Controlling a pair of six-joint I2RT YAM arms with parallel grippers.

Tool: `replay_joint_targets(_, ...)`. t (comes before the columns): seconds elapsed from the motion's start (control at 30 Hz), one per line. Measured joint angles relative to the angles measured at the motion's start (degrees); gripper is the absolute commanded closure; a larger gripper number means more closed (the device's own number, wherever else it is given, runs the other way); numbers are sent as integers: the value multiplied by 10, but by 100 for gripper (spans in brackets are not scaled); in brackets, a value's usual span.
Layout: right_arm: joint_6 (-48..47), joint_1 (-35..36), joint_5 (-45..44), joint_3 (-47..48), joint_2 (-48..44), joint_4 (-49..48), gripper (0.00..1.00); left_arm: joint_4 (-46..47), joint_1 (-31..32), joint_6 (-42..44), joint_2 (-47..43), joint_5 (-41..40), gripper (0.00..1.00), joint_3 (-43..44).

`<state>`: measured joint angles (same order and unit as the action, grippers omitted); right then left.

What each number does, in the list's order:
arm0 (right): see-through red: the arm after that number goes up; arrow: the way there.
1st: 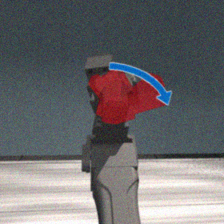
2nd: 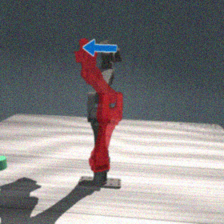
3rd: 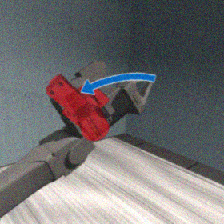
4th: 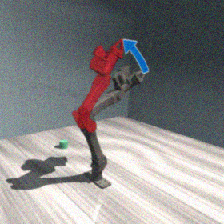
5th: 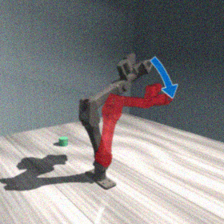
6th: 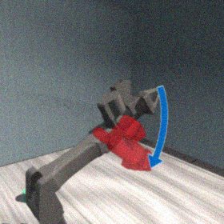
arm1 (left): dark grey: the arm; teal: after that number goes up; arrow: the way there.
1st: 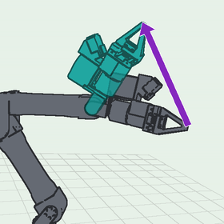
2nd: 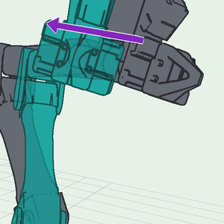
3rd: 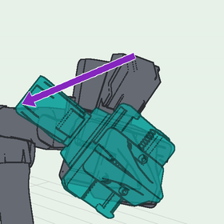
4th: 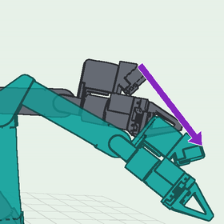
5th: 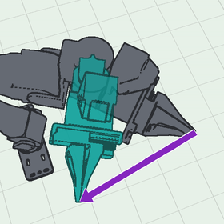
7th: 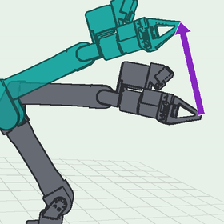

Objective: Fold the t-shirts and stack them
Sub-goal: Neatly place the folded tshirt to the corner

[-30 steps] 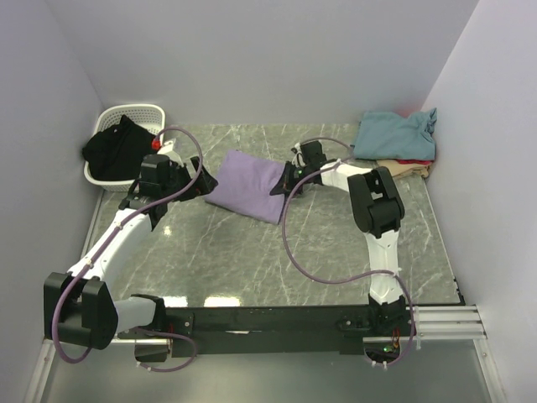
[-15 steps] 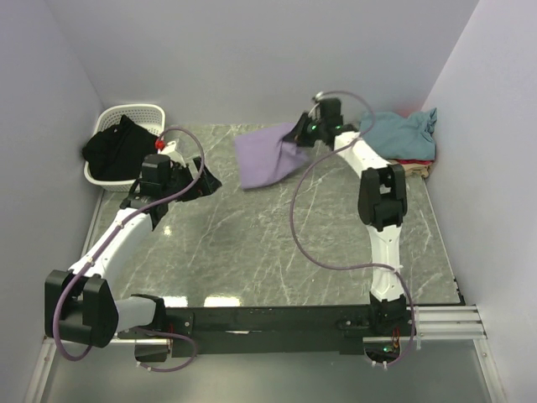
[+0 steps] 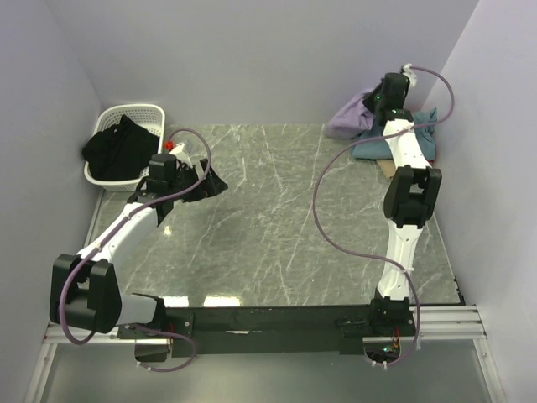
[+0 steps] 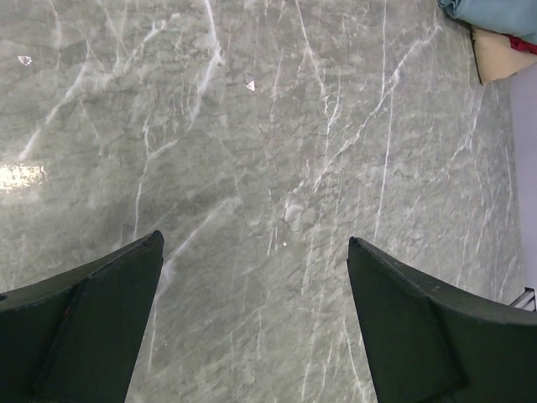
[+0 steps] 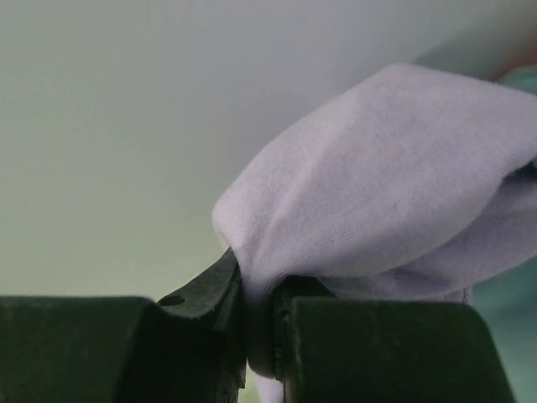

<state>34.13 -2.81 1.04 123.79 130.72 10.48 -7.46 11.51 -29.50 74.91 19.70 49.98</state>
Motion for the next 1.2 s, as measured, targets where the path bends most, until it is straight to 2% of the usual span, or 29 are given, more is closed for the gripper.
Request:
replay_joint_targets(0.27, 4, -20, -204, -169, -31, -56, 100, 8, 7, -1, 19, 6, 4, 5)
replay_joint_targets(0.37, 10, -20, -252, -227, -48, -69, 100, 9, 12, -2, 19, 6, 4, 5)
replay_joint_targets(0.53, 20, -26, -301, -235, -55, -74, 100, 9, 14, -2, 20, 11, 4, 10)
replay_joint_targets(0.67, 5, -47, -292, -238, -57, -101, 100, 9, 16, -2, 20, 13, 4, 14)
replay_joint_targets(0.8, -10, -79, -239, -245, -58, -139, 100, 11, 17, -3, 29, 17, 4, 20)
replay_joint_targets(1.13, -16, -111, -215, -225, -57, -118, 100, 18, 41, -15, 73, 20, 4, 41)
replay_joint_targets(1.2, -14, -114, -184, -226, -57, -118, 100, 21, 44, -16, 75, 21, 4, 42)
